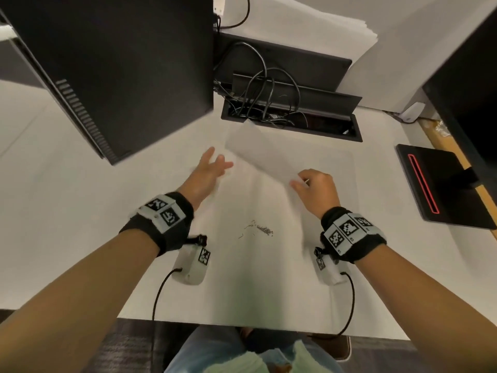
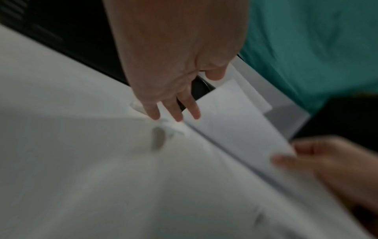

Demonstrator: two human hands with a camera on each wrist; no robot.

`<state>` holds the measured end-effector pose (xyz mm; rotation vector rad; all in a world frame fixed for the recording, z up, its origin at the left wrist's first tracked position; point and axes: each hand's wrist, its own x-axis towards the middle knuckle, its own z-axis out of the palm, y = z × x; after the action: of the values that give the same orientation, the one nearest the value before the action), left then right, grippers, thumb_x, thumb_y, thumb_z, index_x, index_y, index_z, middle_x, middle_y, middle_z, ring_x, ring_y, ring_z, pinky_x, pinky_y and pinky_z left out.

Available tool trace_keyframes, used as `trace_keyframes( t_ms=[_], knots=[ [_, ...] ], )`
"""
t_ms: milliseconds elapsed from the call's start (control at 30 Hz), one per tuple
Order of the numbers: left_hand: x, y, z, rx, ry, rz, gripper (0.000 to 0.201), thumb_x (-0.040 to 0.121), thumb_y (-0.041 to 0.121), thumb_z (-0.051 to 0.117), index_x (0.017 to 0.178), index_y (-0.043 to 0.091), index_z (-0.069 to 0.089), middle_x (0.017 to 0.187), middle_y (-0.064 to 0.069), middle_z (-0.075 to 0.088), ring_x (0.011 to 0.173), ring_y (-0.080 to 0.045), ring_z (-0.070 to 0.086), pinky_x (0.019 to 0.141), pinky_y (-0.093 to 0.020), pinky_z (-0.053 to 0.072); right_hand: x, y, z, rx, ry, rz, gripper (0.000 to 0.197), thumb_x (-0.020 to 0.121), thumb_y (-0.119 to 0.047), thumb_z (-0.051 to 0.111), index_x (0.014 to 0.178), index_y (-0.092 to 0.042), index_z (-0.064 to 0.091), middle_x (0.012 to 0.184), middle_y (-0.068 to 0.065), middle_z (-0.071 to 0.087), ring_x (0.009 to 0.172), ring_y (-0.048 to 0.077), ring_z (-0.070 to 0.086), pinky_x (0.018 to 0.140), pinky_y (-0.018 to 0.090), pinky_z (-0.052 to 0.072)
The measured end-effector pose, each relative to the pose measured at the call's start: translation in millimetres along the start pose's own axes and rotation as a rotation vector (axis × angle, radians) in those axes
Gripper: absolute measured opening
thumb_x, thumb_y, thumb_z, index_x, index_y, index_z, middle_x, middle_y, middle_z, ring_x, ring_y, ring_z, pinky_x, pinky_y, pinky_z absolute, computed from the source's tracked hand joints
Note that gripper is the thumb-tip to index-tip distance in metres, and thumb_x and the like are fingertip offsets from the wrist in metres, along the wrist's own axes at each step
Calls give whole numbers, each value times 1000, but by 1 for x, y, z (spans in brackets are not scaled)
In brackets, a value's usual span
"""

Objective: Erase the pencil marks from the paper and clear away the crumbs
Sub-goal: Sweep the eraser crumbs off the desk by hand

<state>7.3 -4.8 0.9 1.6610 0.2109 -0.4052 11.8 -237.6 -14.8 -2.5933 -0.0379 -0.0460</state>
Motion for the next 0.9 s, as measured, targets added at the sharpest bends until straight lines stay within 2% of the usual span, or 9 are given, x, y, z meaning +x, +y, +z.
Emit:
trace_keyframes(
  t_ms=[100,233,367,467,500,567,667,767,900],
  knots=[
    [-6,-32,-7,377,-54,-26,56,101,40,23,150,15,13,157,-2,16,145,-18,14,118,-34,8,5,0,0,34,-4,-23,21,91,-13,56,95,4,68,93,17,67,78,20,53,62,16,28],
    [-10,-44,10,825,-225,-50,62,101,42,14,150,10,-8,157,-5,-17,144,-19,-18,115,-33,-12,7,2,7,64,-56,-49,22,92,-11,54,94,5,68,96,18,67,82,23,56,64,18,31],
    [-28,-39,42,886,-434,-20,65,101,43,14,148,8,-13,154,-7,-25,141,-17,-25,113,-30,-15,7,5,10,49,-115,-82,23,94,-8,50,104,5,66,106,20,66,96,31,58,69,14,30],
    [-50,-34,57,695,-599,-46,59,102,37,17,149,13,-8,156,1,-18,143,-11,-19,112,-22,-11,8,8,9,43,-172,-77,25,95,-9,49,108,5,64,111,19,65,103,32,58,74,14,31],
    [-55,-32,54,604,-570,-45,58,102,37,18,150,16,-5,157,5,-14,143,-8,-16,111,-20,-9,9,8,9,47,-187,-71,25,95,-10,48,107,6,64,111,19,65,103,33,57,75,16,33],
    [-54,-32,36,568,-339,12,57,101,37,20,150,17,0,157,6,-9,144,-9,-11,111,-20,-6,8,8,8,58,-215,-59,27,96,-11,47,111,4,63,114,18,64,107,31,57,80,17,34],
    [-44,-43,-1,745,-59,-12,64,100,40,21,150,7,-3,157,-9,-12,145,-21,-11,115,-29,-4,6,7,8,60,-241,-55,30,97,-13,47,120,1,59,122,15,61,113,28,54,85,13,31],
    [-46,-57,-2,940,-137,-118,73,99,46,19,147,1,-13,154,-15,-21,144,-25,-18,116,-34,-7,5,7,10,58,-277,-52,32,97,-14,46,124,-1,57,125,14,59,115,26,53,90,15,31],
    [-58,-58,41,915,-346,-62,73,99,46,18,146,3,-17,152,-11,-29,141,-20,-26,113,-29,-14,7,6,9,49,-311,-37,33,97,-16,45,125,-2,56,128,13,58,117,25,52,90,14,30]
  ],
)
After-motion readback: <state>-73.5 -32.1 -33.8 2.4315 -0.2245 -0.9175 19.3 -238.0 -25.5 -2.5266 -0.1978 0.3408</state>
